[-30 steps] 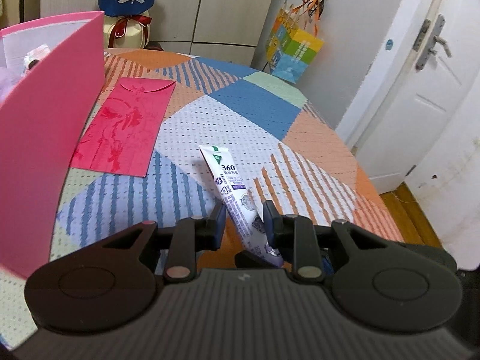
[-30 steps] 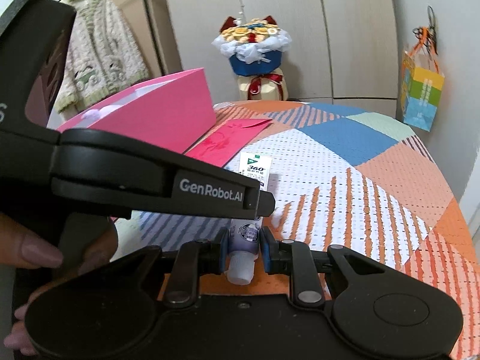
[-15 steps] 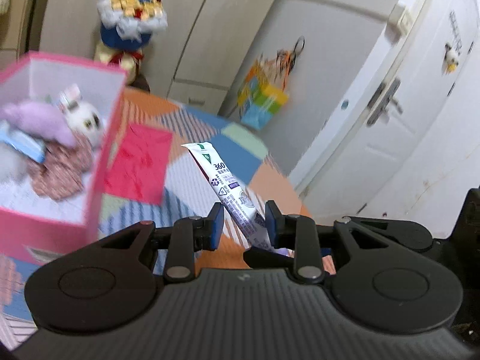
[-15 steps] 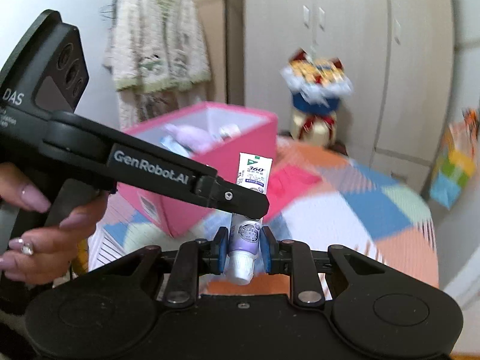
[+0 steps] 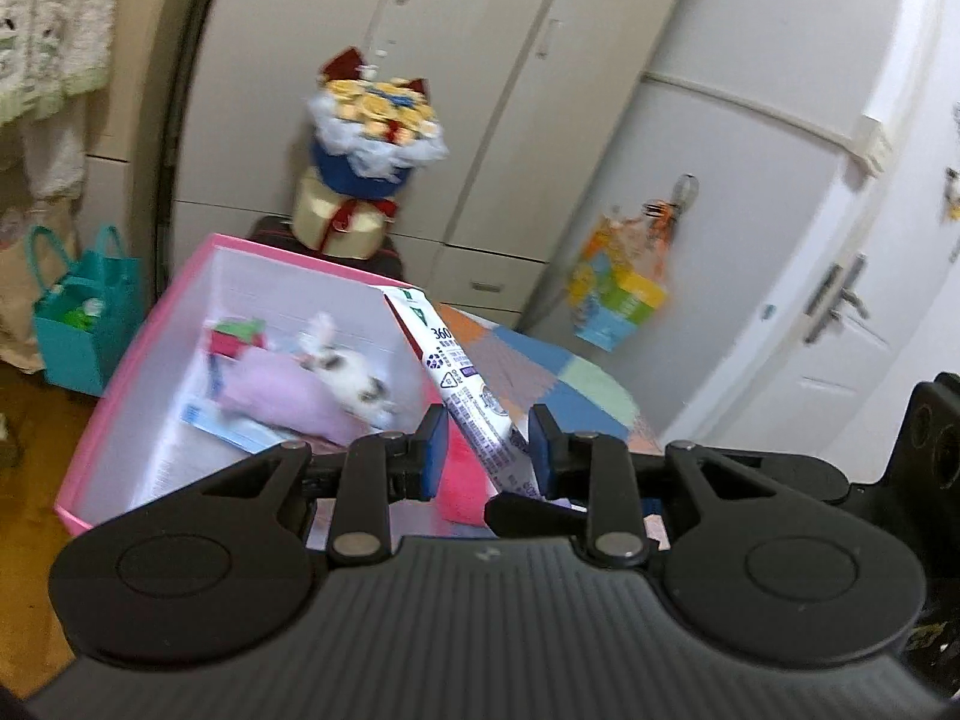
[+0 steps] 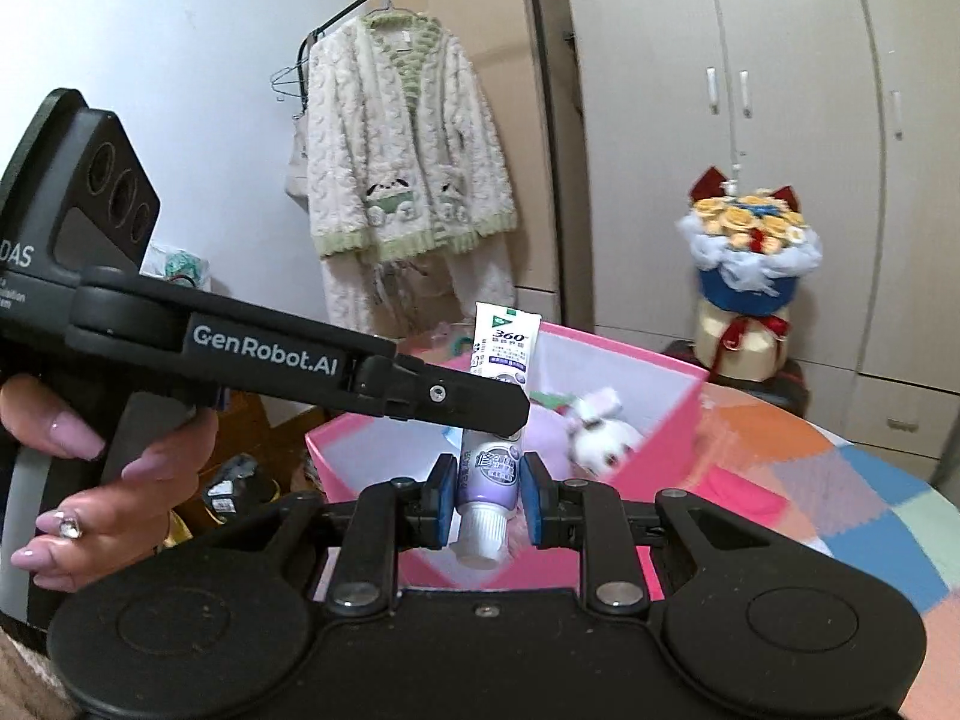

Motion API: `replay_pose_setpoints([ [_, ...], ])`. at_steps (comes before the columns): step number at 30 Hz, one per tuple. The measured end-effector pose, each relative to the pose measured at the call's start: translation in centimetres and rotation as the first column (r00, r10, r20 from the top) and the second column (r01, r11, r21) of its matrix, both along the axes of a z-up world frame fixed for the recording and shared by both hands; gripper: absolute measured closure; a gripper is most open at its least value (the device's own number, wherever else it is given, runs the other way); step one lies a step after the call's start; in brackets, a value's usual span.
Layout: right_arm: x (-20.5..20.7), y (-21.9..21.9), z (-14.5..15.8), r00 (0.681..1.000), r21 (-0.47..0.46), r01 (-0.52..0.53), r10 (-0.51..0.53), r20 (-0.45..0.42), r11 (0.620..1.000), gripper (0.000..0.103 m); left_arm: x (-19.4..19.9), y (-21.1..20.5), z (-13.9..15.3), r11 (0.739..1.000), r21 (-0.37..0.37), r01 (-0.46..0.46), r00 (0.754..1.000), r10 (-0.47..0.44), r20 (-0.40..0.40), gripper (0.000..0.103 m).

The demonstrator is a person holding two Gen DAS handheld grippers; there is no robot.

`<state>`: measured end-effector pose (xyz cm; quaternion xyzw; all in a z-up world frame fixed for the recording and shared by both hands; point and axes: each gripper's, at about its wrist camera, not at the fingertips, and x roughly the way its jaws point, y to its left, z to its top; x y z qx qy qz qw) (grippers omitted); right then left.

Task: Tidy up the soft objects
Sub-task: 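Lift the toothpaste tube with the left gripper and carry it over the pink box, then open the left gripper to drop the tube into the box and withdraw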

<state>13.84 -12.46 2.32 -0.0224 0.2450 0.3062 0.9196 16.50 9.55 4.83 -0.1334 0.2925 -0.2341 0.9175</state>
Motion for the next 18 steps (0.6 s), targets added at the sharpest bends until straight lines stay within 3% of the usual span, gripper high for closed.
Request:
replay_pose_setpoints([
  [7, 5.8, 3.9, -1.1, 0.994, 0.048, -0.045, 0.050, -0.098, 0.998, 0.076, 5.3, 3.2, -1.0, 0.997, 0.037, -0.070, 0.996, 0.072, -0.050, 0.077],
  [12, 9.9, 5.4, -2.7, 0.987, 0.025, -0.045, 0.048, -0.154, 0.999, 0.076, 9.8, 3.9, -3.1, 0.997, 0.046, -0.067, 0.991, 0.072, -0.113, 0.077],
  [18, 13.0, 6.4, -5.0, 0.983, -0.060, -0.030, 0.018, -0.184, 0.998, 0.076, 13.6, 4.1, -6.5, 0.999, -0.005, -0.051, 0.978, 0.049, -0.200, 0.077],
])
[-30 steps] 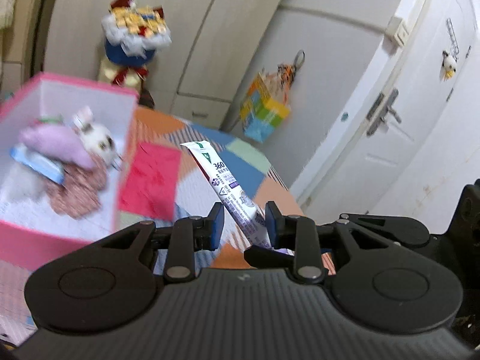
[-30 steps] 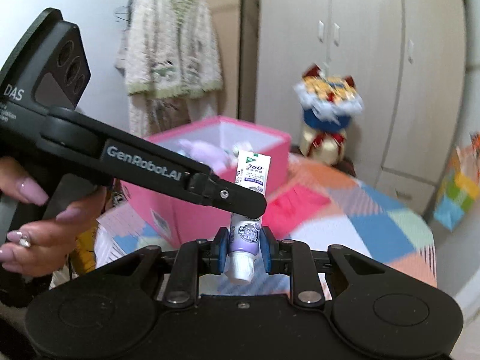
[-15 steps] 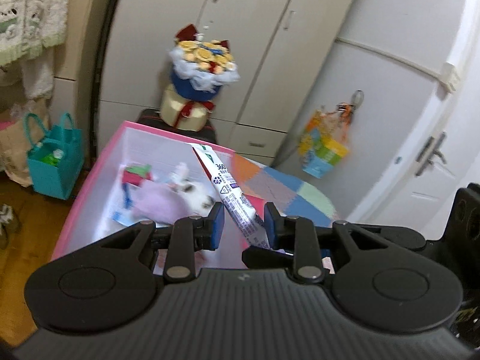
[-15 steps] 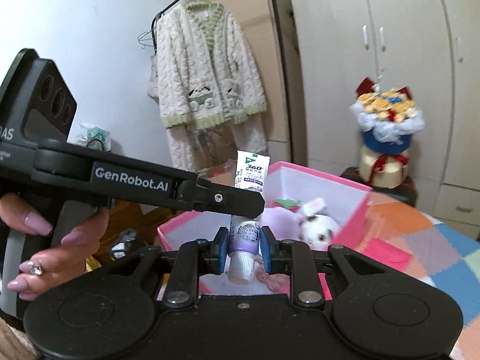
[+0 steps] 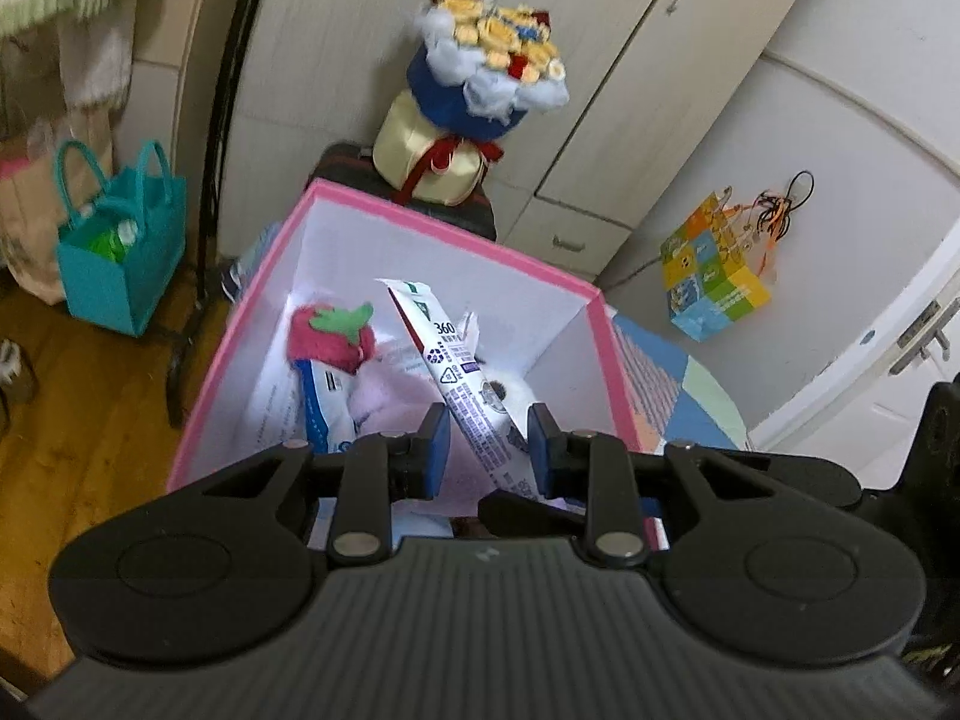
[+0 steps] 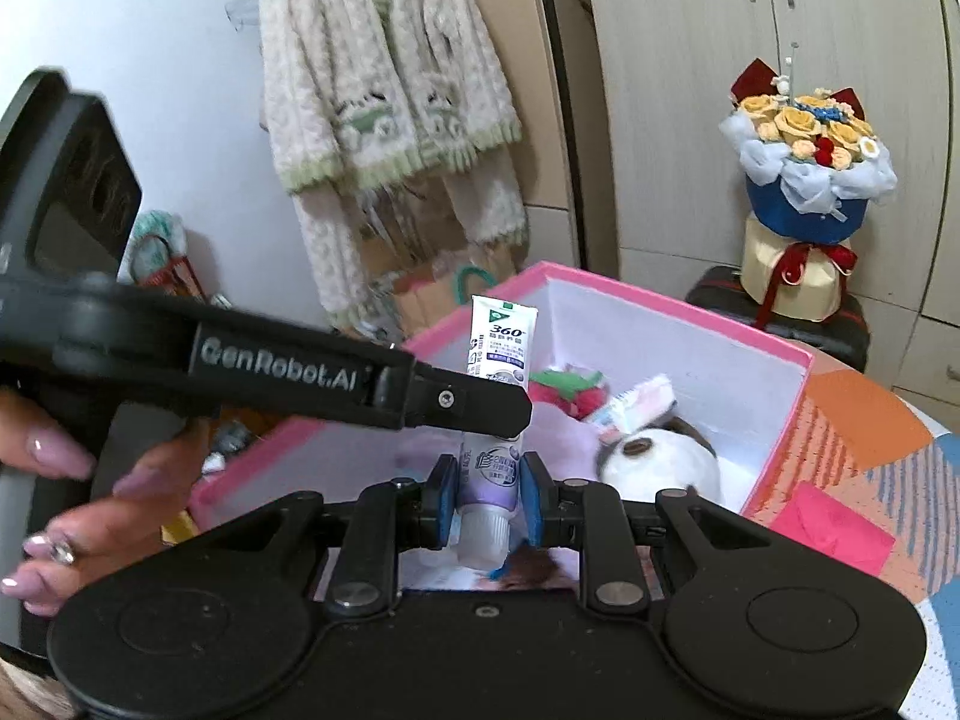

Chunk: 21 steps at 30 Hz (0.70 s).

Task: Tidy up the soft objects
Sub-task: 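Open the left gripper to drop the tube into the box and withdraw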

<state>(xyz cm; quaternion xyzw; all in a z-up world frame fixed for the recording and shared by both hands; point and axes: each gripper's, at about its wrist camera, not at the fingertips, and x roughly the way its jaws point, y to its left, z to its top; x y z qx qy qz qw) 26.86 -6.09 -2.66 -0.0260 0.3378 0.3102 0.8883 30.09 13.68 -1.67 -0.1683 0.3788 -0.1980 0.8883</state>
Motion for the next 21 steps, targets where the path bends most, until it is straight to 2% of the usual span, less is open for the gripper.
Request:
replay_pose_setpoints([
  [3, 0.7, 0.4, -0.8, 1.000, -0.044, 0.004, -0.004, 0.003, 0.999, 0.077, 0.9, -0.3, -1.0, 1.000, -0.003, 0.007, 1.000, -0.007, -0.014, 0.076],
  [7, 1.8, 0.1, -1.2, 1.000, -0.042, 0.015, -0.015, -0.004, 0.999, 0.077, 1.2, -0.7, -1.0, 1.000, 0.023, -0.012, 1.000, 0.012, 0.009, 0.076],
  [9, 1.9, 0.2, -1.1, 0.999, -0.050, 0.024, -0.023, 0.023, 0.998, 0.074, 1.1, -0.7, -1.1, 0.999, 0.031, -0.024, 1.000, 0.024, 0.011, 0.072],
  [11, 1.4, 0.5, -1.0, 0.996, -0.093, 0.048, -0.041, 0.074, 0.994, 0.060, 0.7, -0.6, -0.9, 0.999, 0.047, -0.017, 0.999, 0.016, 0.030, 0.062],
  [17, -0.5, -0.8, 0.1, 0.995, -0.102, 0.014, -0.004, 0.103, 0.995, 0.058, -2.2, 0.4, 0.7, 0.996, 0.085, -0.015, 0.996, 0.008, 0.084, 0.050],
  [21, -2.6, -2.5, 1.1, 0.992, -0.090, 0.009, 0.003, 0.129, 0.996, 0.056, -4.6, 0.8, 2.3, 0.993, 0.121, -0.014, 0.991, -0.002, 0.133, 0.046],
])
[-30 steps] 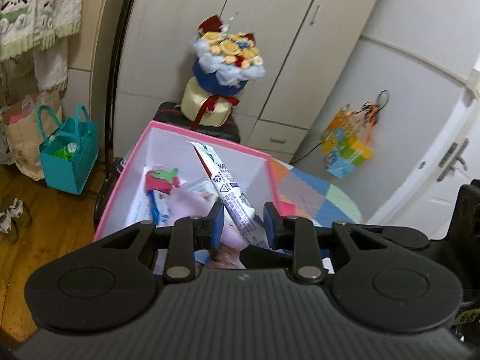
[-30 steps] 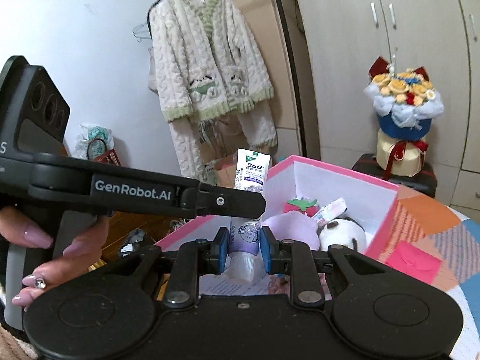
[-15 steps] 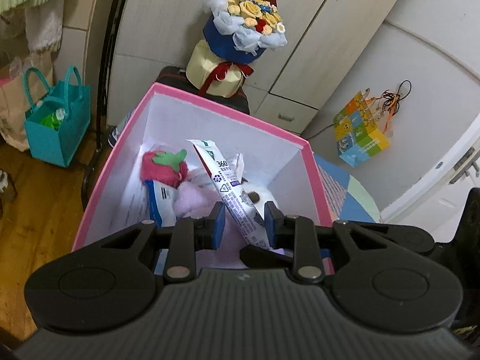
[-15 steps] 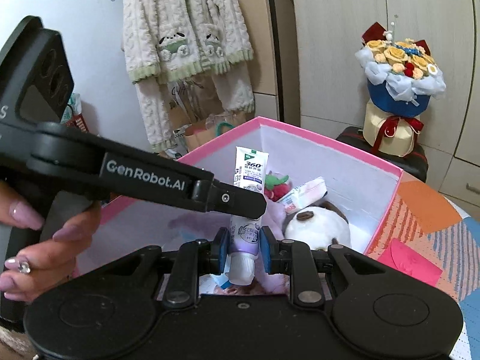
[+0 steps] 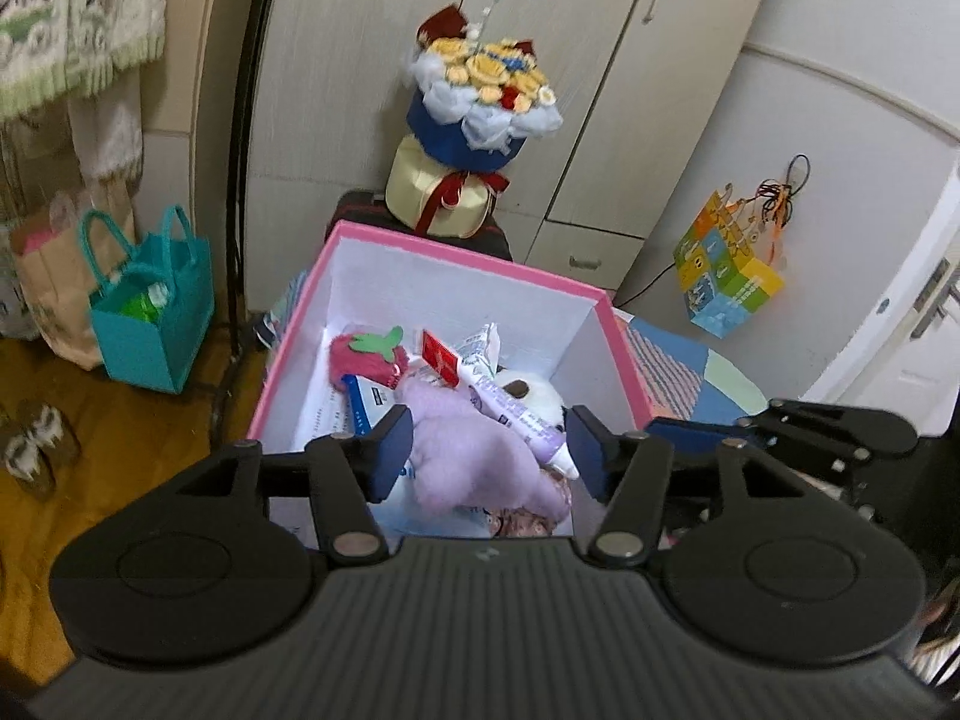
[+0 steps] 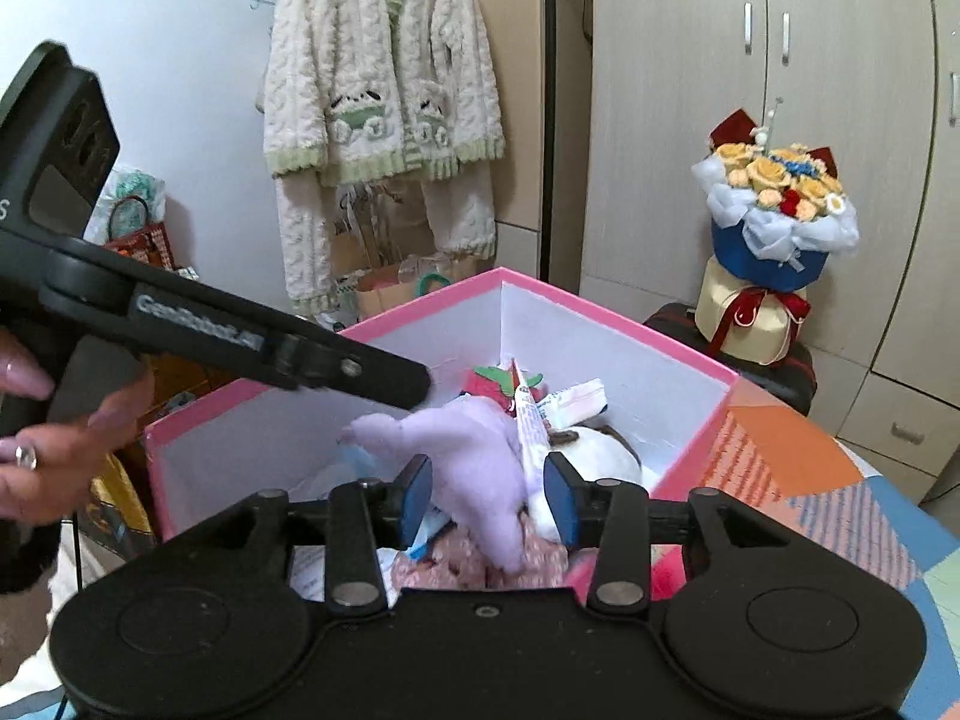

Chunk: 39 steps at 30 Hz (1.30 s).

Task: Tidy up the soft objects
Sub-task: 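Open the left gripper to drop the tube into the box and withdraw, then move the right gripper down to the red envelope on the table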

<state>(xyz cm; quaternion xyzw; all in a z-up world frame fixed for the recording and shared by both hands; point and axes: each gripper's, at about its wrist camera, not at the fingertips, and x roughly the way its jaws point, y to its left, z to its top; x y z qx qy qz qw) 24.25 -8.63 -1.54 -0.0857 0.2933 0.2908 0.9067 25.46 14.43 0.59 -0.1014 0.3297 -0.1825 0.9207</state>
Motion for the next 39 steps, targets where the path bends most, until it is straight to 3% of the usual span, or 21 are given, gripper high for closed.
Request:
replay_pose_setpoints([
  [8, -4.6, -2.3, 2.7, 0.999, 0.011, -0.007, 0.006, 0.035, 1.000, 0.051, -5.7, -1.2, 3.0, 0.993, 0.103, 0.051, 0.996, -0.058, 0.068, 0.044],
  [20, -9.7, -6.3, 5.6, 0.998, -0.011, -0.009, 0.009, 0.054, 1.000, 0.025, -14.7, -6.3, 6.5, 0.960, 0.212, 0.185, 0.956, -0.226, 0.189, 0.041],
  [27, -10.3, -10.8, 6.2, 0.996, 0.017, 0.063, -0.063, 0.061, 0.998, 0.024, -16.4, -11.0, 4.5, 0.941, 0.216, 0.261, 0.944, -0.296, 0.148, 0.041],
  [34, -8.9, -15.2, 4.7, 0.995, 0.056, 0.083, -0.086, 0.057, 0.995, 0.024, -15.4, -15.3, 1.0, 0.954, 0.197, 0.227, 0.959, -0.254, 0.123, 0.041],
  [39, -6.3, -17.0, 3.2, 0.998, 0.063, 0.043, -0.045, 0.037, 0.997, 0.024, -13.6, -18.6, -1.8, 0.962, 0.194, 0.192, 0.971, -0.215, 0.102, 0.041],
])
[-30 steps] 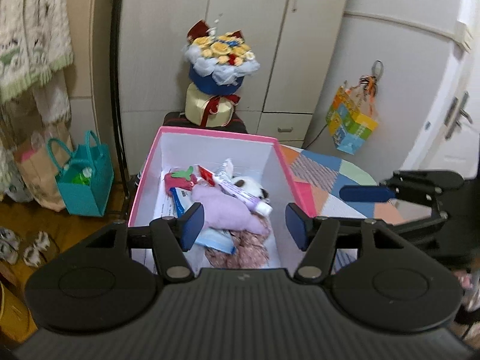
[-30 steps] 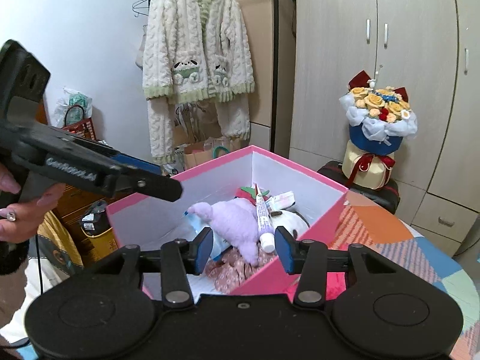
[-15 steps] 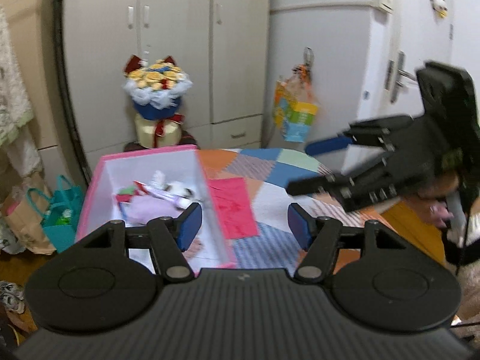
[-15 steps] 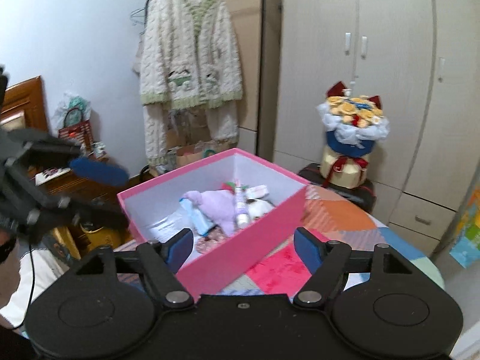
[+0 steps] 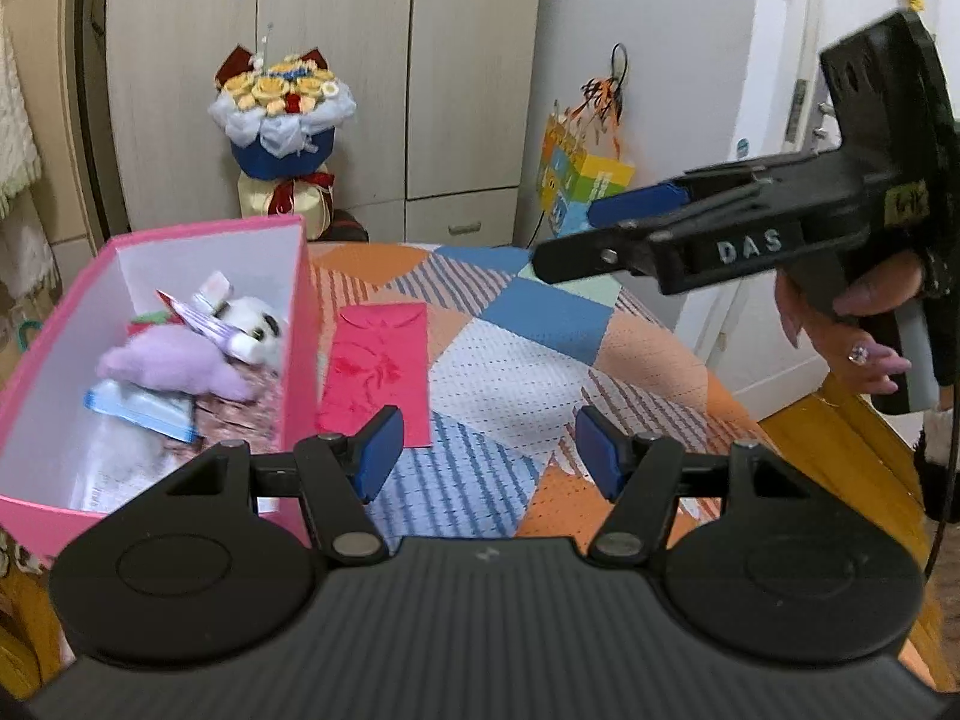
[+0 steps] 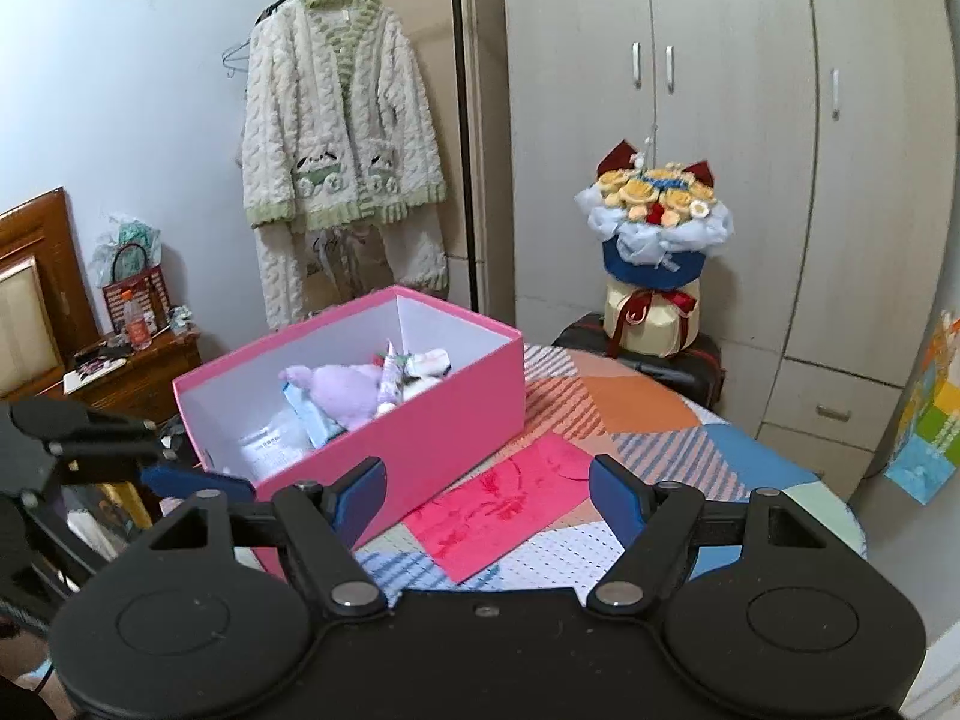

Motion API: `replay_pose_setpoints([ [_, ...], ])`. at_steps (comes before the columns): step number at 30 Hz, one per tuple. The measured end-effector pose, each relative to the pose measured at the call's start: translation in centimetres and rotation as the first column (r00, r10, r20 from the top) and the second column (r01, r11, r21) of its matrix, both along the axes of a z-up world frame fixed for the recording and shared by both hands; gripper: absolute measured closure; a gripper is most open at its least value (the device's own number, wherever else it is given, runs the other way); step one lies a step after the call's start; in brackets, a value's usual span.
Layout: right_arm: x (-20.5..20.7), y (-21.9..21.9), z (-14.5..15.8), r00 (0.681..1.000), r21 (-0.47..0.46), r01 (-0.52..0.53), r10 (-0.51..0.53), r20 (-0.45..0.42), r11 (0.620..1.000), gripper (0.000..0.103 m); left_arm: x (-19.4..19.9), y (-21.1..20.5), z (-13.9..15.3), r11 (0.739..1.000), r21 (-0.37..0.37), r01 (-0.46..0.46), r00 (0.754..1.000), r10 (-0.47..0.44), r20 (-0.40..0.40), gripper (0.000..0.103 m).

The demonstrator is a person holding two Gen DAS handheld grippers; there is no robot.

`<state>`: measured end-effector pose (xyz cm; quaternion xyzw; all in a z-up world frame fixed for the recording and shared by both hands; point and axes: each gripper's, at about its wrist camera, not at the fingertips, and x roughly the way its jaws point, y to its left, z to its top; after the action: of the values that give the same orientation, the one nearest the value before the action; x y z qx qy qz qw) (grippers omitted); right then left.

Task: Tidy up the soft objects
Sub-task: 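Move the right gripper down to the red envelope on the table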

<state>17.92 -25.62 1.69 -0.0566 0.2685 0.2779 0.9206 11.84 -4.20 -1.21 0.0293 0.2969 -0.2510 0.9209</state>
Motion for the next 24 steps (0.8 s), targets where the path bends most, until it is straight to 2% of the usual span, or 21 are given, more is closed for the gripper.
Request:
replay_pose_setpoints([
  [5, 4.2, -0.4, -2.7, 0.997, -0.007, -0.054, 0.053, -0.058, 0.999, 0.024, 2.4, -2.4, -2.9, 0.997, 0.023, -0.074, 0.997, 0.074, -0.028, 0.042],
  [11, 9.5, -0.7, -5.5, 0.987, -0.024, -0.110, 0.107, -0.122, 0.994, 0.025, 4.5, -4.4, -5.8, 0.993, 0.035, -0.112, 0.992, 0.113, -0.050, 0.042],
  [14, 12.4, -0.4, -6.7, 0.974, -0.024, -0.156, 0.150, -0.167, 0.987, 0.027, 5.5, -5.2, -7.0, 0.982, 0.073, -0.176, 0.984, 0.178, -0.013, 0.043],
  [20, 18.3, 0.2, -9.2, 0.941, -0.004, -0.199, 0.190, -0.281, 0.980, 0.028, 7.9, -5.6, -8.7, 0.960, 0.117, -0.253, 0.966, 0.256, -0.012, 0.045],
  [24, 22.0, -0.1, -10.8, 0.918, 0.017, -0.196, 0.189, -0.348, 0.980, 0.028, 9.1, -5.4, -9.7, 0.962, 0.115, -0.246, 0.965, 0.255, -0.065, 0.050],
])
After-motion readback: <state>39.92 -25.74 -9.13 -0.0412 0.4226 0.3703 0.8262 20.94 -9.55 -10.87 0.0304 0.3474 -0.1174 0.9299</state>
